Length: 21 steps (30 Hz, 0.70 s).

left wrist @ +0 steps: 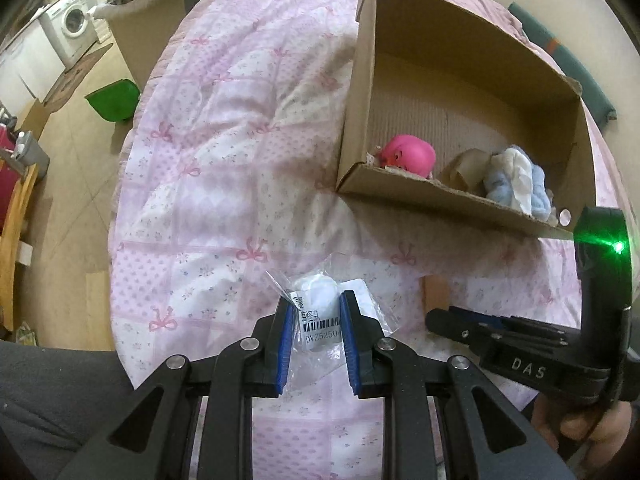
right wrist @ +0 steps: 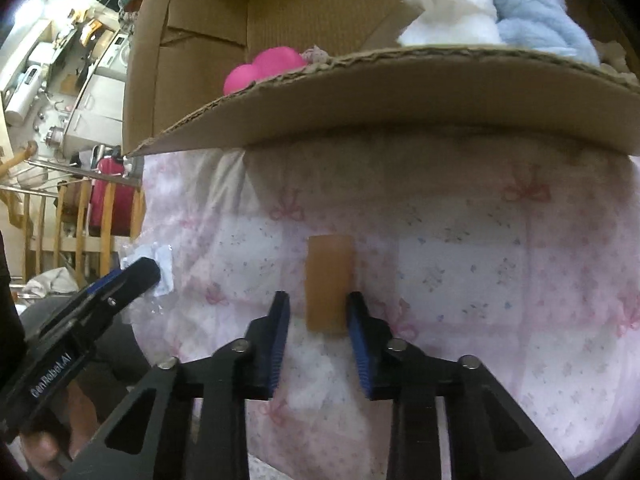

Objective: Organize soft objects
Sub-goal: 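Grasp the tan piece on the bed with the right gripper while the left holds the bag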

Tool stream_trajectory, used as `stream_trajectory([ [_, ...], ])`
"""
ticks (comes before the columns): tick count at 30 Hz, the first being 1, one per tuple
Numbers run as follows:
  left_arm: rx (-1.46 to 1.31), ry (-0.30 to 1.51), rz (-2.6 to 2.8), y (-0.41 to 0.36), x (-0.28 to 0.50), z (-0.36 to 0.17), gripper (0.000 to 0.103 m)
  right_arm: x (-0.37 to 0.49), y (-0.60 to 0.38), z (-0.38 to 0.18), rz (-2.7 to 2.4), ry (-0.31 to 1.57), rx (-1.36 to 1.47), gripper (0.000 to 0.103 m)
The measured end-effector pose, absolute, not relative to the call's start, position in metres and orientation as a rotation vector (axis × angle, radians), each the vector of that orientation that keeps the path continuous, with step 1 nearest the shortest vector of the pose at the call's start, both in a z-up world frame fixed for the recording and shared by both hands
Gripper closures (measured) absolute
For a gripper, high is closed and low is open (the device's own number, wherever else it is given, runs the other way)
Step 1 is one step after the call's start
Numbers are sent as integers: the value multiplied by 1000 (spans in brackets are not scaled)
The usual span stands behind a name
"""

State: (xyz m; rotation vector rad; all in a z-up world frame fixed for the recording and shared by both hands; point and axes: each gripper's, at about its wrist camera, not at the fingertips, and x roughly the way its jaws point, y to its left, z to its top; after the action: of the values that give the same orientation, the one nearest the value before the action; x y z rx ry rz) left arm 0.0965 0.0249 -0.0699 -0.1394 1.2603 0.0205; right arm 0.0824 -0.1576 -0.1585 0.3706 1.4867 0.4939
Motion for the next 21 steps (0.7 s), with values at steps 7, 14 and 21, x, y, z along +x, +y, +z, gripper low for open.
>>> stream_trajectory([
  [7, -120, 1253, 13, 19, 97, -70, 83, 80, -170, -151, 491, 1454, 378, 95],
  [14, -89, 1248, 7, 12, 95, -72, 83, 71, -186, -133, 464, 1405, 394, 95],
  [21, -62, 1241, 13, 5, 95, -72, 83, 62, -200, -117, 401, 1348, 359, 95],
])
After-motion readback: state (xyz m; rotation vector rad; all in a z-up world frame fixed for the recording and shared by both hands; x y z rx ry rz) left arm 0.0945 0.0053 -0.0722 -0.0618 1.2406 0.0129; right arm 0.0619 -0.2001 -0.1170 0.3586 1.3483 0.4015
